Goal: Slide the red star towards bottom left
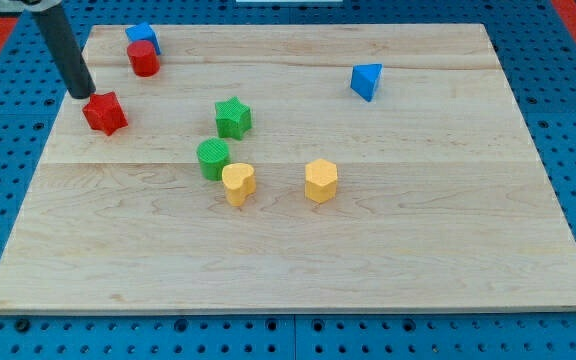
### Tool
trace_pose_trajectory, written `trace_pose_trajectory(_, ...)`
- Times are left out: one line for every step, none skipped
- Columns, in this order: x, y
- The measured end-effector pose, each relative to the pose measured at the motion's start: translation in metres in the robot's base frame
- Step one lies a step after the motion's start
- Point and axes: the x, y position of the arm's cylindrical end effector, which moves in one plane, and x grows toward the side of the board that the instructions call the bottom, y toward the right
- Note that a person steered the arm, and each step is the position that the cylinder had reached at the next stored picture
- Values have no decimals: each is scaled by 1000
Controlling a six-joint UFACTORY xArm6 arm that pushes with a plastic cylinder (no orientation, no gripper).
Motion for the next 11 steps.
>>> trace_pose_trajectory(43,1)
trace_pose_trajectory(59,-5)
trace_pose_trajectory(33,-40)
trace_pose_trajectory(18,-30)
trace_pose_trajectory(17,30)
trace_pose_trajectory(-4,64)
trace_pose_trajectory(-16,80)
trace_pose_trajectory(8,92)
trace_pose_trajectory(27,73)
trace_pose_trajectory(27,40)
trace_pose_trajectory(27,40)
